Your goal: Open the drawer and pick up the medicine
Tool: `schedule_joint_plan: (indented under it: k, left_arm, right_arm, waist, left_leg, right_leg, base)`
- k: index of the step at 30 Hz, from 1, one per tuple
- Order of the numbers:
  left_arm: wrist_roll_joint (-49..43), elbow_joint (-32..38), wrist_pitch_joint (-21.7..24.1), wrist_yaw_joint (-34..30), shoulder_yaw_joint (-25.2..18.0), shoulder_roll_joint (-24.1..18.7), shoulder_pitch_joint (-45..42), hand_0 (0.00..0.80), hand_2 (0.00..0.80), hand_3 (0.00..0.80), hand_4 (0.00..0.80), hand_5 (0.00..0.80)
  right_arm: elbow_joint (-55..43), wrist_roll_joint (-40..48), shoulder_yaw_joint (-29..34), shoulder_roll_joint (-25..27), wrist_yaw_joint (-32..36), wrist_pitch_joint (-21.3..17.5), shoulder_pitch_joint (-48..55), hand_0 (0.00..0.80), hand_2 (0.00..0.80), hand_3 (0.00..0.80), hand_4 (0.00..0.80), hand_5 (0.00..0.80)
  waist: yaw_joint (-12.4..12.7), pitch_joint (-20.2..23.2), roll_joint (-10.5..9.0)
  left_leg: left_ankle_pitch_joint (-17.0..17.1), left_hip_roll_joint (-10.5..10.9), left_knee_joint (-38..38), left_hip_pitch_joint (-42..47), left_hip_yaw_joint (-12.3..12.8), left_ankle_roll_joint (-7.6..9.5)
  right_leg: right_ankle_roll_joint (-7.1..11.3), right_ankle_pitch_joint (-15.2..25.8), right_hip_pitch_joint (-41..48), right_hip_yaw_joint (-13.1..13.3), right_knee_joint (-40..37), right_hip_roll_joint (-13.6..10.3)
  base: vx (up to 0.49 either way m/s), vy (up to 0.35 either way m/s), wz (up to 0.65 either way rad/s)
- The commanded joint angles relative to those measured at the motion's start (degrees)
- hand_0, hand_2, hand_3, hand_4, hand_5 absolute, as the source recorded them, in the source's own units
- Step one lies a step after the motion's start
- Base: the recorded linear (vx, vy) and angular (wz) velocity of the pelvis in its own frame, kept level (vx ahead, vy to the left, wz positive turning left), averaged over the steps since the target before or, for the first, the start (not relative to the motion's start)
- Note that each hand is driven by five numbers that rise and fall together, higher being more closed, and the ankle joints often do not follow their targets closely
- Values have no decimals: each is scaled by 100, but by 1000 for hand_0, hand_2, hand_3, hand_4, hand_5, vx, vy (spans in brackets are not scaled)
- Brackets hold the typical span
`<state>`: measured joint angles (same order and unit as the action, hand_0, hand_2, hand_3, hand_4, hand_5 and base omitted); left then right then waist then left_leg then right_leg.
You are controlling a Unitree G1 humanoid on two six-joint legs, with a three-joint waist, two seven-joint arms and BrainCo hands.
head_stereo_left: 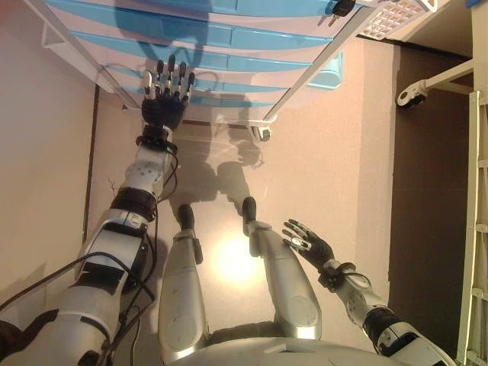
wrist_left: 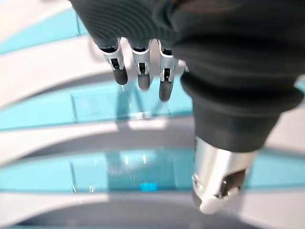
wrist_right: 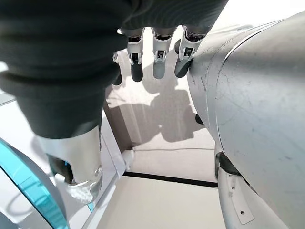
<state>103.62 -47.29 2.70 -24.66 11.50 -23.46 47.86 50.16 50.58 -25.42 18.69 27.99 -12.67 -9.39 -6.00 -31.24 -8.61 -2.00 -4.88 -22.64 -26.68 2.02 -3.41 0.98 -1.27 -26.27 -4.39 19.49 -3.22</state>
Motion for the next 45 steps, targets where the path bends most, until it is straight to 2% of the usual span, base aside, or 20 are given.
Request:
schedule_joint_plan:
  k: [1, 8, 11, 19, 29, 45]
  left_arm:
    - [83, -165, -11, -143, -192, 145, -81, 0, 0, 0, 0, 0]
    - [-2, -410, -99, -517, -291, 279, -412, 0, 0, 0, 0, 0]
    - [-20, -351, -97, -715, -231, 342, -535, 0, 0, 0, 0, 0]
    - [112, -104, -48, -745, -280, 290, -486, 0, 0, 0, 0, 0]
    - [314, 219, 110, 278, -168, 74, 180, 0, 0, 0, 0, 0]
    - [325, 343, 445, 889, 38, -248, 1022, 0, 0, 0, 0, 0]
  right_arm:
    - [-121, -108, -330, 4, 52, 255, 545, 0, 0, 0, 0, 0]
    - [-196, -206, -261, 12, -1, 308, 545, 0, 0, 0, 0, 0]
    - [-249, -218, -214, 17, -35, 363, 551, 0, 0, 0, 0, 0]
    - [-235, -207, -208, 67, -16, 390, 532, 0, 0, 0, 0, 0]
    - [-253, -170, -273, 146, -6, 434, 495, 0, 0, 0, 0, 0]
    - [-61, -61, -389, 216, 141, 334, 459, 0, 0, 0, 0, 0]
  waist:
    - [26, 145, 20]
    - [24, 145, 54]
    - [29, 145, 72]
    - [34, 145, 100]
    - [-38, 145, 110]
    - [-109, 145, 95]
  left_leg:
    - [-45, 196, -143, -266, 146, 85]
    - [-17, 191, -138, -265, 153, 73]
    - [-6, 196, -127, -264, 150, 70]
    - [-4, 192, -133, -253, 152, 68]
    - [-25, 181, -165, -285, 185, 68]
    - [-73, 174, -258, -336, 233, 56]
  right_leg:
    - [246, 400, -1, -77, -283, -13]
    - [256, 387, -25, -92, -248, -31]
    - [259, 409, -33, -107, -261, -38]
    - [266, 395, -35, -99, -227, -48]
    - [265, 411, -82, -62, -214, -70]
    - [247, 416, -111, -21, -221, -99]
  base:
    - [0, 0, 0]
    - [0, 0, 0]
    - [0, 0, 0]
    - [0, 0, 0]
    - [0, 0, 0]
    - [2, 1, -1]
